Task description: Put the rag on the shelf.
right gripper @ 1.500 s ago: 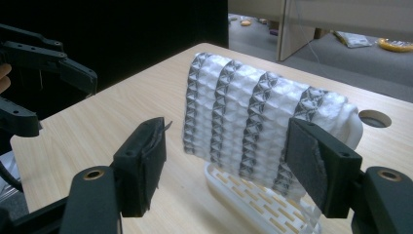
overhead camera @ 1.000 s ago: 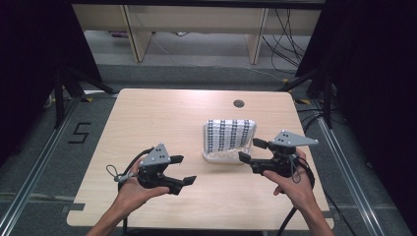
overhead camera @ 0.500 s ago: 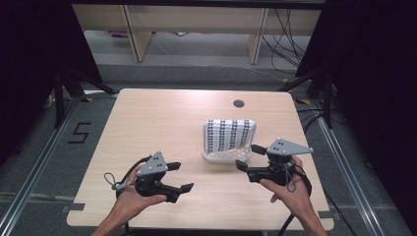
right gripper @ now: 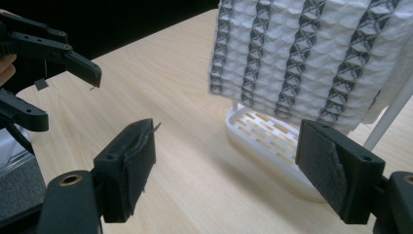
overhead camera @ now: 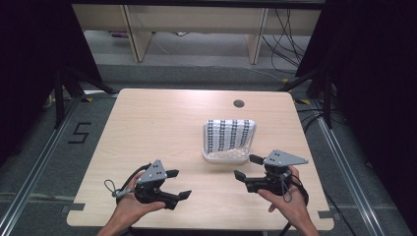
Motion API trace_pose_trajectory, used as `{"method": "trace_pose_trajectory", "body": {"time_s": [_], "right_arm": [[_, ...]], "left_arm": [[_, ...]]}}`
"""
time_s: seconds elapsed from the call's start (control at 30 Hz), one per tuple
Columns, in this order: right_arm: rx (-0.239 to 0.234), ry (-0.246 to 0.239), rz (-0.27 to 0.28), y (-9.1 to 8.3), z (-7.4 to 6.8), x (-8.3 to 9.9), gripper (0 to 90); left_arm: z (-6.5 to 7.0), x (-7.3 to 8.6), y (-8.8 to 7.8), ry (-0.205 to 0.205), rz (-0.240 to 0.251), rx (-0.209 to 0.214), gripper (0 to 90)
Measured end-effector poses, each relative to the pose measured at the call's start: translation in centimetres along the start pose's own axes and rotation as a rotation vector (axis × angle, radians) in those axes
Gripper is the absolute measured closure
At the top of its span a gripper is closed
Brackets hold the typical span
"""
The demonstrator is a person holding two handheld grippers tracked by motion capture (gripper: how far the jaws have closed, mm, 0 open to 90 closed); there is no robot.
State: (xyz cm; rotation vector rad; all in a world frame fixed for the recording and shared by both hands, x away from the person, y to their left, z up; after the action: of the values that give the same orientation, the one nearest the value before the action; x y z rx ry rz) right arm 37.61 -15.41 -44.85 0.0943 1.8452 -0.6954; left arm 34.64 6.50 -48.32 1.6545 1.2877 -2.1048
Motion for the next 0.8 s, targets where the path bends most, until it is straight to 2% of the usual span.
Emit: {"method": "trace_pose_trajectory", "body": {"time_s": [0.03,0.07,0.1,0.13,0.17,0.23,0.27,0.3,0.37,0.4,0.43,0.47,0.57,0.6,0.63,0.7,0.77,0.8], "right_arm": [[-0.014,0.011,-0.008,0.0,-0.2,0.2,23.6],[-0.007,-0.007,-0.014,0.0,-0.1,0.3,23.5],[-0.018,0.013,-0.016,0.1,-0.4,0.5,23.4],[-0.007,-0.018,-0.017,0.2,-0.2,0.6,23.4],[-0.013,0.001,-0.019,0.3,-0.5,0.9,23.2],[-0.037,0.010,-0.036,0.7,-0.8,1.4,21.2],[-0.036,0.018,-0.046,0.8,-1.0,1.7,19.8],[-0.025,-0.002,-0.057,0.8,-0.8,1.9,19.1],[-0.026,0.001,-0.061,1.2,-0.8,2.4,17.8],[-0.013,-0.006,-0.071,1.2,-0.7,2.6,16.9],[-0.021,0.011,-0.078,1.3,-0.9,3.0,16.8],[-0.030,-0.003,-0.073,1.4,-0.9,3.1,16.7],[-0.029,0.012,-0.089,1.4,-0.7,4.2,16.7],[-0.035,0.043,-0.083,1.5,-0.9,4.5,16.7],[-0.024,0.040,-0.095,1.3,-0.7,4.9,16.7],[-0.031,0.045,-0.098,1.4,-0.6,5.5,16.7],[-0.030,0.066,-0.106,1.3,-0.5,6.1,16.8],[-0.022,0.053,-0.111,1.2,-0.2,6.3,16.8]], "left_arm": [[-0.1,0.3,-0.1,0.007,-0.011,-0.005,21.0],[-0.1,0.4,-0.1,0.007,-0.007,-0.002,21.0],[-0.1,0.7,-0.1,0.007,-0.012,-0.006,21.0],[-0.2,1.0,-0.2,0.010,-0.014,-0.006,21.0],[-0.2,1.2,-0.2,0.004,-0.014,-0.004,21.0],[-0.3,1.7,-0.4,-0.005,-0.015,-0.005,21.0],[-0.4,2.0,-0.5,-0.004,-0.016,-0.007,21.0],[-0.4,2.1,-0.5,-0.004,-0.011,-0.004,21.0],[-0.5,2.6,-0.6,-0.004,-0.022,-0.011,21.0],[-0.4,2.8,-0.5,-0.008,-0.021,-0.006,21.0],[-0.4,3.1,-0.4,-0.011,-0.019,-0.006,21.0],[-0.3,3.4,-0.4,-0.009,-0.033,-0.006,21.0],[0.0,4.3,-0.2,-0.017,-0.039,-0.005,21.1],[-0.1,4.7,-0.3,-0.006,-0.051,-0.008,21.0],[0.0,4.8,-0.2,-0.004,-0.049,0.000,21.0],[0.0,5.4,-0.4,0.015,-0.067,-0.018,21.0],[0.1,5.7,-0.3,0.016,-0.059,-0.018,21.0],[0.1,5.9,-0.4,0.010,-0.061,-0.025,21.0]]}}
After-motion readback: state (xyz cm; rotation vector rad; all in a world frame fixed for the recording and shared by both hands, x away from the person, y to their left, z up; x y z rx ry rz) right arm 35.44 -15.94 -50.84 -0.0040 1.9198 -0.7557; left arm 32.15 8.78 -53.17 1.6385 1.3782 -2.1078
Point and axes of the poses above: each handheld gripper's, and its own axes: y roughly forward along the jaws, x roughly out of its underside, z roughly to its right, the point moved 9 cm from there along y, roughly forward along the jaws, and after that the axes turned 14 degrees about -x, right-handed, at the moved point
